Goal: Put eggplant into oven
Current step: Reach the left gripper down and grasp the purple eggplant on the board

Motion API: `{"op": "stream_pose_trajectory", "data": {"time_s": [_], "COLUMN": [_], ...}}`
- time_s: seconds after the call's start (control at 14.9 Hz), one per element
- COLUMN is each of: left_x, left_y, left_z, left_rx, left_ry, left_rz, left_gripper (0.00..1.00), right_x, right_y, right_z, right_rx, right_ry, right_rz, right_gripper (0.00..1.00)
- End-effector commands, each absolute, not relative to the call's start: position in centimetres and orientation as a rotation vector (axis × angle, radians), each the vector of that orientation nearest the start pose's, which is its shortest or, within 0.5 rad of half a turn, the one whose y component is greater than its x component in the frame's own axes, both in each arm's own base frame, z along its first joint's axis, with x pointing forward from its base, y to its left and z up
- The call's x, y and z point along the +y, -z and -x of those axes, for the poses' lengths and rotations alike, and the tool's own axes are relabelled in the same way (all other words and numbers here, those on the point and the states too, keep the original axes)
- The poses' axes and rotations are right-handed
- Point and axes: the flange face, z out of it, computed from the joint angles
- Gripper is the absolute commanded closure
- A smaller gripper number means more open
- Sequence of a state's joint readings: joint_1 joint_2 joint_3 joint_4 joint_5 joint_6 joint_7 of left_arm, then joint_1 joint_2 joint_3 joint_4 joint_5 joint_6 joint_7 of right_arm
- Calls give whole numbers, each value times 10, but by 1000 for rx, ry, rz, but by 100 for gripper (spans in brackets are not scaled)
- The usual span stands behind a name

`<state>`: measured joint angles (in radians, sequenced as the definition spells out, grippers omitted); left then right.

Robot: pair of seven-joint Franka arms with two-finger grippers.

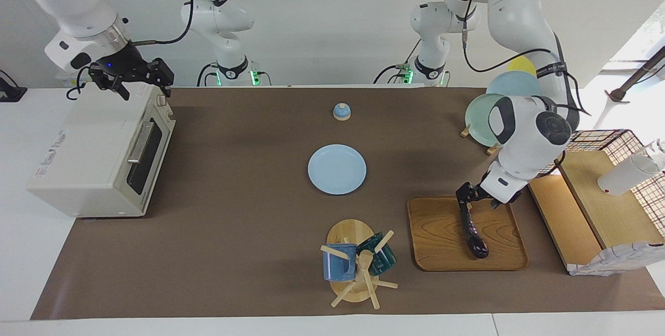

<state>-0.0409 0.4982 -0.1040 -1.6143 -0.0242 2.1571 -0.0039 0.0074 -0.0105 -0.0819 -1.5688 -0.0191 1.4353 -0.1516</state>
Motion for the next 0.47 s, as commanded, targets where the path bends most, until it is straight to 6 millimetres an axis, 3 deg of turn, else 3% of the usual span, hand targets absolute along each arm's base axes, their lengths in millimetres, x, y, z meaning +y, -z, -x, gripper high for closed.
{"op": "stream_pose_trajectory", "data": {"time_s": [0.0,0.4], "left_x": [-96,-98], "left_y": [-330,-322], "left_z": [-698,-697], "left_rx": [241,291], "left_ry": [138,162], "left_rz": [3181,3162], "left_gripper": [1,11], "right_x": [-42,-43], "right_y": [-620,-620], "right_z": [-532,-532], "right_rx": [-96,-94], "right_ry": [-184,-184], "right_rz": [3114,3114], "right_gripper": [0,0]}}
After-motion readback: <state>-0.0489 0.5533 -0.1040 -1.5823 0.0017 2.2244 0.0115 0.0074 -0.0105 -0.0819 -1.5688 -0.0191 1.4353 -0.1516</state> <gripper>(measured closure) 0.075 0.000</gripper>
